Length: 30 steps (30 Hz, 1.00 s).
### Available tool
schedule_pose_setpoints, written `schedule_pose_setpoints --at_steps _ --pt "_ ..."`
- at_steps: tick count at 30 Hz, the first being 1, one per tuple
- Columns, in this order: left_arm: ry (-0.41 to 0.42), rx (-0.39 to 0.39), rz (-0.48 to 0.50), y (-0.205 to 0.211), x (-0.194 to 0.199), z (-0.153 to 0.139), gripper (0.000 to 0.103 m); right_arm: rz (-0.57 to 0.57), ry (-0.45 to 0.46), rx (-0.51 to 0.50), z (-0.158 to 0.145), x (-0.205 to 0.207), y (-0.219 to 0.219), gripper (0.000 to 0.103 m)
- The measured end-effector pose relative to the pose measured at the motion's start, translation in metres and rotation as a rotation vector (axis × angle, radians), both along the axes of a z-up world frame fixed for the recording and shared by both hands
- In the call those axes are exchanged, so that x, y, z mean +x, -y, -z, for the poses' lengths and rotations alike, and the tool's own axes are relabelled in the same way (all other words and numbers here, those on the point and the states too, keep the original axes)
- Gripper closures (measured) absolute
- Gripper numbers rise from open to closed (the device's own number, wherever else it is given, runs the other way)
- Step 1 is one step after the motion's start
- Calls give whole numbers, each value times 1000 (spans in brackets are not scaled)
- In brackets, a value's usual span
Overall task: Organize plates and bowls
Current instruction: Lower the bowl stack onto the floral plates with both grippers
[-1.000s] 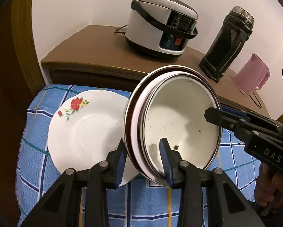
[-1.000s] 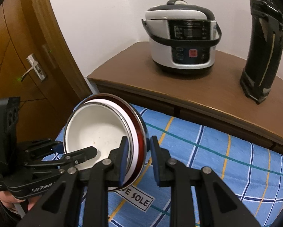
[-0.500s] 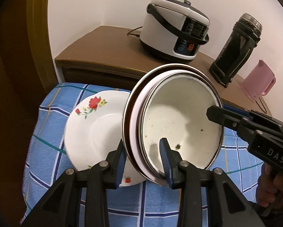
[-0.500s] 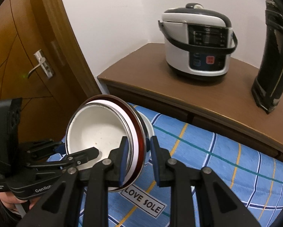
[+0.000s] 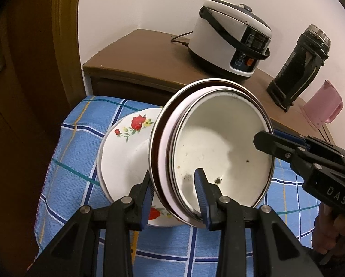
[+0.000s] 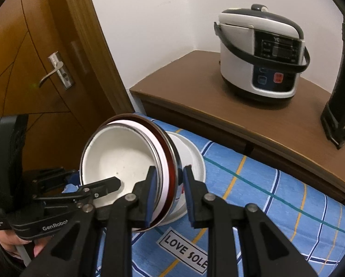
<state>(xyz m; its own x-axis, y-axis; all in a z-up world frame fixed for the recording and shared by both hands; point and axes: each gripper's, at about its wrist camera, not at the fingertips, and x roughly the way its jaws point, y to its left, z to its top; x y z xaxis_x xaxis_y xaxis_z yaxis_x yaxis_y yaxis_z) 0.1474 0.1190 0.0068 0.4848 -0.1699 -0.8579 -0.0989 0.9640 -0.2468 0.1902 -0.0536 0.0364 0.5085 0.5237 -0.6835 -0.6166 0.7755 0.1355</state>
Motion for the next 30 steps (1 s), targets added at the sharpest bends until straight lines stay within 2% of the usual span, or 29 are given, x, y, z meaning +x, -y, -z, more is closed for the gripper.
schedule_pose_setpoints --at_steps 12,30 --pt "-30 16 1 -11 2 7 65 -22 -17 -15 9 5 -13 80" --pt "-122 -10 4 -22 16 28 65 -30 -110 -31 34 28 -27 80"
